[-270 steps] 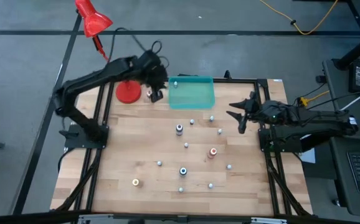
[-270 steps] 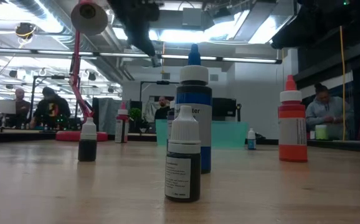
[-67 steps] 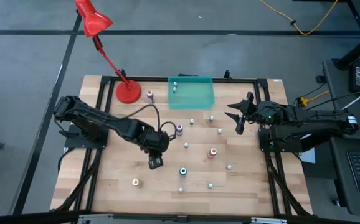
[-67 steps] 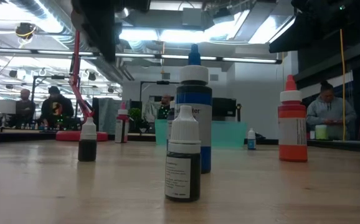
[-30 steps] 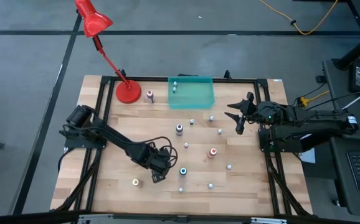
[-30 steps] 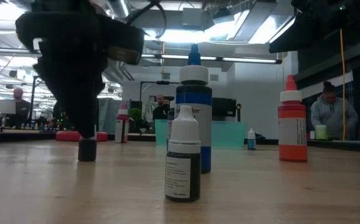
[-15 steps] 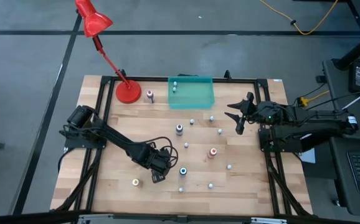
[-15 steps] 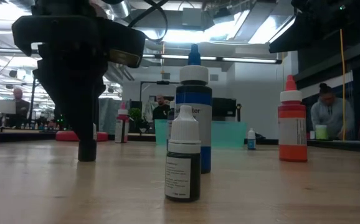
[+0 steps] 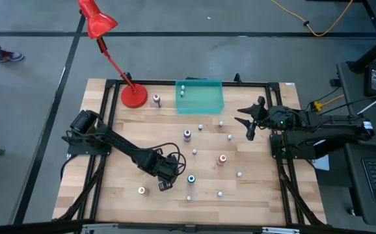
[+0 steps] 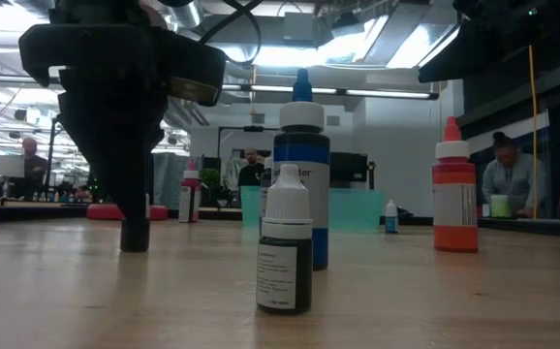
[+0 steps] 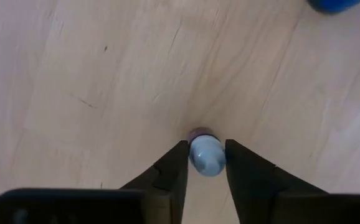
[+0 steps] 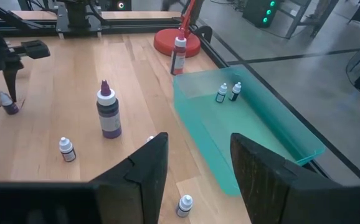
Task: Pick & Place food coloring
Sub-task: Put the small purple food coloring bottle into the green bin
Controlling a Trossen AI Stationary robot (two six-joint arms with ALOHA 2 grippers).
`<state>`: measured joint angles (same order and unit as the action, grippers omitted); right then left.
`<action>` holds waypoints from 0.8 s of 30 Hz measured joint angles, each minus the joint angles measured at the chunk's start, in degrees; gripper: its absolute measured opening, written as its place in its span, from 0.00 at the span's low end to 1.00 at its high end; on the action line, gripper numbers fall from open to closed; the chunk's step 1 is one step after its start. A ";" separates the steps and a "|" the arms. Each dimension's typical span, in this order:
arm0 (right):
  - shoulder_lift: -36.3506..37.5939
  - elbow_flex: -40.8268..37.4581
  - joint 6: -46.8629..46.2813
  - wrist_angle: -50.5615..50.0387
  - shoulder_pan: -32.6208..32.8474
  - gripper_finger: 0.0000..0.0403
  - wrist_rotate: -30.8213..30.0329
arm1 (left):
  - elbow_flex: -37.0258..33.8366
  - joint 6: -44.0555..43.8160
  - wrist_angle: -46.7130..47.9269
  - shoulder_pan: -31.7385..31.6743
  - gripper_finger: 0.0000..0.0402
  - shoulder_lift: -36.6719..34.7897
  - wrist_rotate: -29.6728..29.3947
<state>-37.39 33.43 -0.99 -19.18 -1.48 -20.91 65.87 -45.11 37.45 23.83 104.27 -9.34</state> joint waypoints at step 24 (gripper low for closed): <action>-0.01 0.00 0.02 0.02 -0.02 0.44 0.01 | 23.17 10.30 19.99 -15.31 0.15 -11.51 -2.78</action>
<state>-37.40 33.43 -0.97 -19.16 -1.49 -20.90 89.04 -34.81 57.45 8.53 92.75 -12.12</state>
